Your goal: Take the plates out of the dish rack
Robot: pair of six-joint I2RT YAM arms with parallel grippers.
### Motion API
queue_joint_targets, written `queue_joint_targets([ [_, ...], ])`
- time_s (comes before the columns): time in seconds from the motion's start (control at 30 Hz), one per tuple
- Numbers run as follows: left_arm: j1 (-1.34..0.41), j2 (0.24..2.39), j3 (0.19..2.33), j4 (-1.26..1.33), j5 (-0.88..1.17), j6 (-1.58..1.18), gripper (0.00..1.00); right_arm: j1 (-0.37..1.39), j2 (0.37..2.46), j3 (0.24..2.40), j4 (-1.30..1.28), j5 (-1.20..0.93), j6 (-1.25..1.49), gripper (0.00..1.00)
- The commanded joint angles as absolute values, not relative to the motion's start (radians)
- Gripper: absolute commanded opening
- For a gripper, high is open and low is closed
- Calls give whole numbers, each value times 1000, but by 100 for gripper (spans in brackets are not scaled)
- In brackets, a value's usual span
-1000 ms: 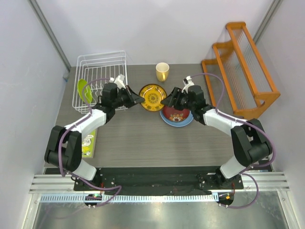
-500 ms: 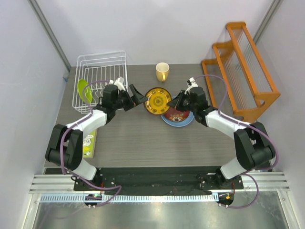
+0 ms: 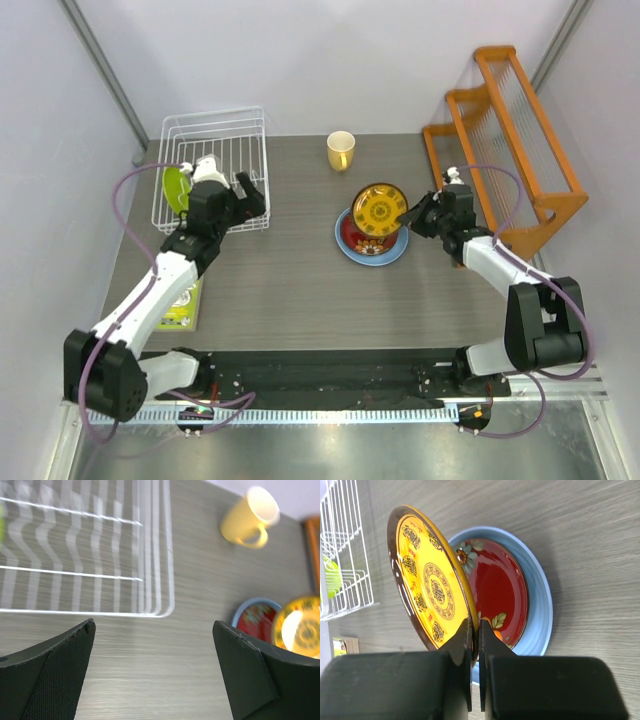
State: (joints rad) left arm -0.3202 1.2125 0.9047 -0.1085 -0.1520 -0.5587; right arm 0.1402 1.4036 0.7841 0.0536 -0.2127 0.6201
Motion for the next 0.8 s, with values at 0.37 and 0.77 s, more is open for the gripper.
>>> queue_joint_targets([
  [0.37, -319, 983, 848, -167, -667, -408, 99, 137, 1563, 828, 89, -362, 617, 2],
  [0.77, -321, 1003, 851, -166, -698, -396, 99, 138, 1646, 833, 150, -425, 623, 38],
])
